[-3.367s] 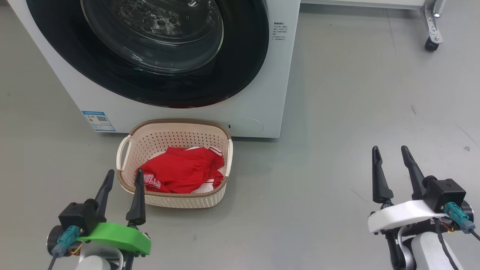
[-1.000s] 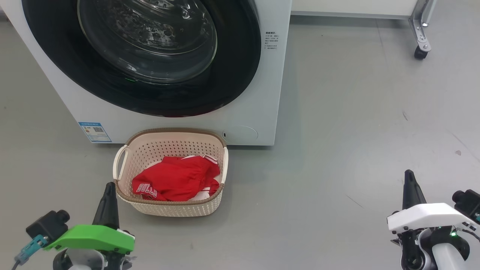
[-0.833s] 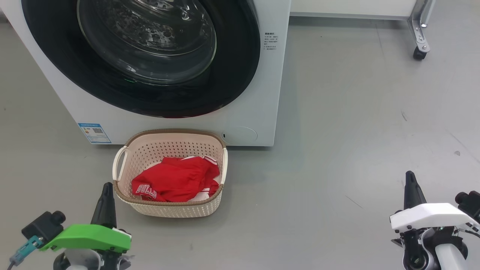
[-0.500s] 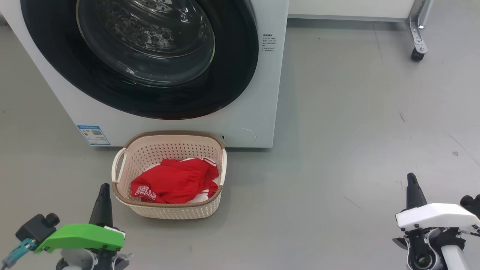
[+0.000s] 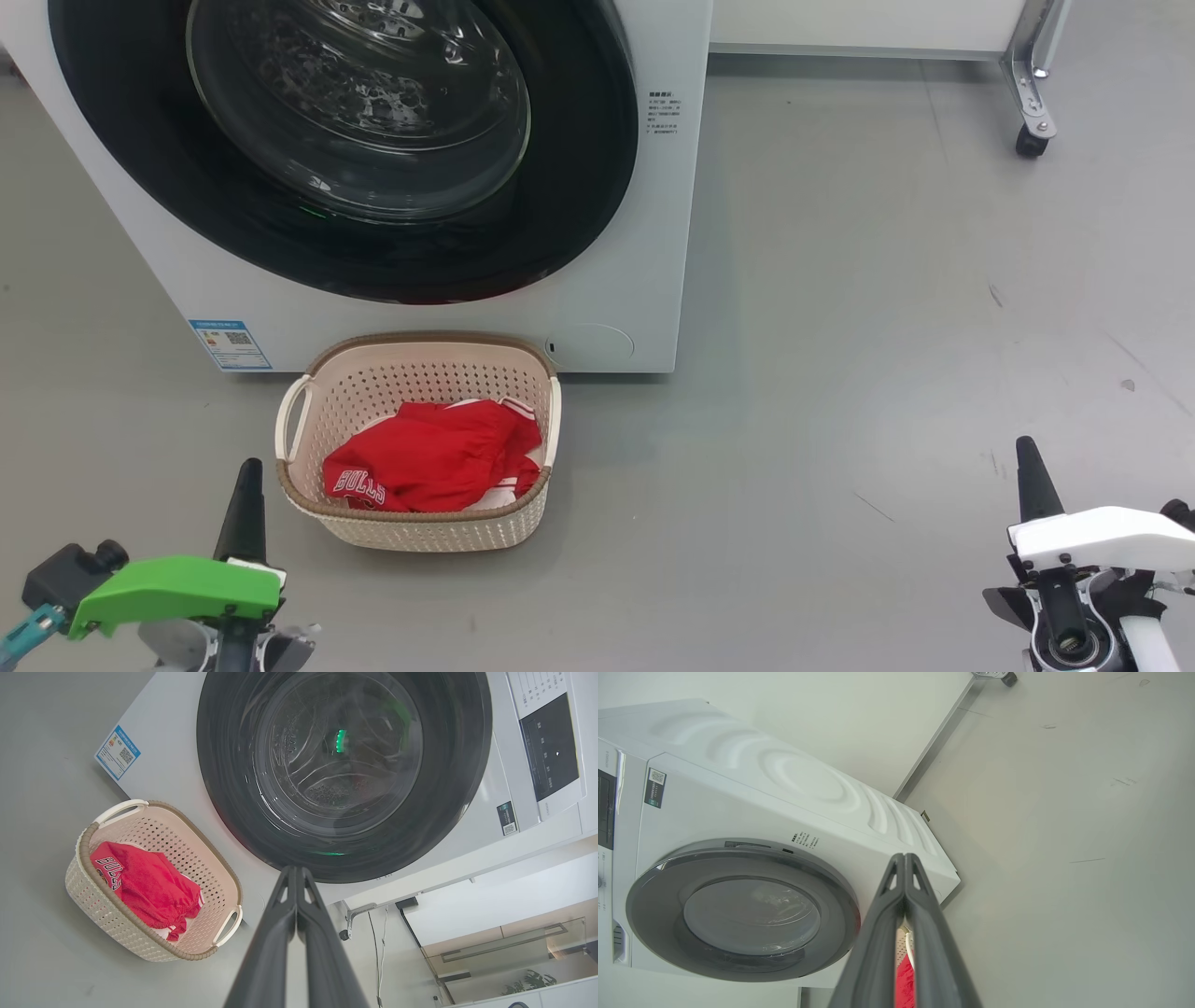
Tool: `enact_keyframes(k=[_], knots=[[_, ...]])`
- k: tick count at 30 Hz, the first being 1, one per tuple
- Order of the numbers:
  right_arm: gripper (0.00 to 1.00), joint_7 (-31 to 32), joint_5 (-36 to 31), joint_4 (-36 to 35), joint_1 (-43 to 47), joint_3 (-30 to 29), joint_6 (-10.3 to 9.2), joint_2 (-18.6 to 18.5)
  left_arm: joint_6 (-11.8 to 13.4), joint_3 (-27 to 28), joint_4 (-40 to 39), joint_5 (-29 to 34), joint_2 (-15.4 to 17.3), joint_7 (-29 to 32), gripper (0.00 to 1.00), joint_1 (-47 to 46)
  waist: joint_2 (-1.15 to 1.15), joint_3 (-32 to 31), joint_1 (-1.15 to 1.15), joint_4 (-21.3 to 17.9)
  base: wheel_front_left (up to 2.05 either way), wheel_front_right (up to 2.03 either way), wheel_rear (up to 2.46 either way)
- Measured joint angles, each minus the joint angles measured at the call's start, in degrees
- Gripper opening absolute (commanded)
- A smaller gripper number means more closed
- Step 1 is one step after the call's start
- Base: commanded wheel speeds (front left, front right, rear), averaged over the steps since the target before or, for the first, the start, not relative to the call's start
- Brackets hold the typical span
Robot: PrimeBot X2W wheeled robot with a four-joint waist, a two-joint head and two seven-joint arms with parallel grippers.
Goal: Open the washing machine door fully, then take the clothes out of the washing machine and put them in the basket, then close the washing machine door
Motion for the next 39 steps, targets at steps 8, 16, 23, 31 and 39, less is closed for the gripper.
enact_keyframes(k=[8,16,23,31,39], knots=[[0.0,1.55,6.03,0.07,-0.06,-0.88,0.48,0.01,0.0,1.08,-0.41,-4.91,0.02,1.69,0.0,0.0,0.0,-0.31,0.0,-0.22,0.0,0.0,0.0],[0.0,3.12,11.9,0.18,-0.23,-1.71,0.85,0.03,0.0,1.92,-0.88,-10.35,0.03,3.08,0.0,0.01,0.0,-0.61,0.0,-0.43,0.0,0.0,0.0],[0.0,4.49,17.07,0.24,-0.31,-2.49,1.03,0.03,0.0,2.88,-1.12,-14.94,0.05,4.34,0.0,0.01,0.0,-0.88,0.0,-0.62,0.0,0.0,0.0],[0.0,5.73,22.28,0.33,-0.48,-3.18,1.51,0.05,0.0,3.57,-1.31,-19.3,0.07,5.81,0.0,0.01,0.0,-1.15,0.0,-0.82,0.0,0.0,0.0],[0.0,6.8,26.54,0.46,-0.51,-3.88,1.69,0.07,0.0,4.47,-1.52,-22.92,0.08,6.8,0.0,0.01,0.0,-1.35,0.0,-0.96,0.0,0.0,0.0]])
